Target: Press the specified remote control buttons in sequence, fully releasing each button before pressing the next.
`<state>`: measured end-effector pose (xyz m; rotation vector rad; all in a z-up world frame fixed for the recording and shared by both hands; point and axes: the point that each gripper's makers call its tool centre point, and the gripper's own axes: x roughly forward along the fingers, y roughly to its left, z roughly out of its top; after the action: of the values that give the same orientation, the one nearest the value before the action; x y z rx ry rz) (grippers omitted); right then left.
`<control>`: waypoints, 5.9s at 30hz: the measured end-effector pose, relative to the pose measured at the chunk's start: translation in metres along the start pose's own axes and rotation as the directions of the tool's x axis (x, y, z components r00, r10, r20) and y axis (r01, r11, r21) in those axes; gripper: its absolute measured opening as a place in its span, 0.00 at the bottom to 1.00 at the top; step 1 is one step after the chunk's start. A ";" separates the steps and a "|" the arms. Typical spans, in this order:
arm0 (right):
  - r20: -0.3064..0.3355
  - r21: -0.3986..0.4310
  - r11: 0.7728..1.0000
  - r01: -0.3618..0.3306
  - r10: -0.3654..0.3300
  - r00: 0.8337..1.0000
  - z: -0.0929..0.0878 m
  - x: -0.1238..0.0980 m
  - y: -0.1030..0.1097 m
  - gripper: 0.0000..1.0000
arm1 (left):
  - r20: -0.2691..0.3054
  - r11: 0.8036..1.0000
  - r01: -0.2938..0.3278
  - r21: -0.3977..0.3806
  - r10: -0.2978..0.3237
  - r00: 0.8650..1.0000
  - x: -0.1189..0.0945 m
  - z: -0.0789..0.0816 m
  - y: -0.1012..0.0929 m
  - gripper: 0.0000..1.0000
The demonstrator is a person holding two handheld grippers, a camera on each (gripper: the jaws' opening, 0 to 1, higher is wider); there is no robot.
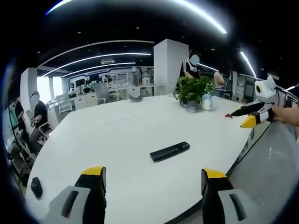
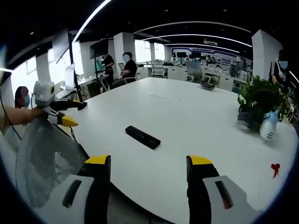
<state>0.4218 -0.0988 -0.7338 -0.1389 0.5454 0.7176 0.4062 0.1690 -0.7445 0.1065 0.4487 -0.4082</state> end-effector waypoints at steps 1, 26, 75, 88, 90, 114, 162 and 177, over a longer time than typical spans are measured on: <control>-0.004 -0.005 1.000 -0.006 0.006 1.000 -0.001 0.000 0.001 0.68 | -0.001 1.000 -0.003 0.001 0.003 1.000 0.000 0.000 0.000 0.87; -0.001 0.051 0.994 0.100 -0.100 0.995 -0.002 -0.002 -0.028 0.64 | -0.096 0.956 0.293 -0.020 -0.293 0.951 0.017 -0.005 -0.042 1.00; -0.136 0.065 0.995 0.080 -0.071 0.988 -0.023 0.004 -0.023 0.40 | -0.723 0.607 0.746 0.275 -0.381 0.577 0.188 -0.046 -0.040 0.61; -0.138 0.057 0.997 0.058 -0.049 0.989 -0.023 0.004 -0.019 0.34 | -0.791 0.582 0.764 0.279 -0.312 0.526 0.206 -0.046 -0.034 0.36; -0.131 0.063 0.996 0.058 -0.049 0.990 -0.022 0.004 -0.019 0.34 | -0.798 0.554 0.776 0.300 -0.299 0.523 0.206 -0.047 -0.034 0.33; -0.133 0.055 0.997 0.059 -0.051 0.990 -0.023 0.004 -0.020 0.28 | -0.786 0.500 0.764 0.408 -0.235 0.572 0.196 -0.052 -0.035 0.24; -0.202 -0.009 1.000 0.006 -0.007 0.979 -0.034 0.007 -0.009 0.20 | -0.737 0.494 0.769 0.405 -0.320 0.595 0.114 -0.091 -0.099 0.24; -0.287 -0.043 0.998 -0.054 0.040 0.957 -0.048 0.010 0.003 0.18 | -0.687 0.501 0.756 0.422 -0.367 0.627 0.102 -0.097 -0.120 0.24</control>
<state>0.4061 -0.1054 -0.7794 -0.2807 0.8102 0.7631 0.4032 0.0410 -0.8777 0.8438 0.8669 -1.2703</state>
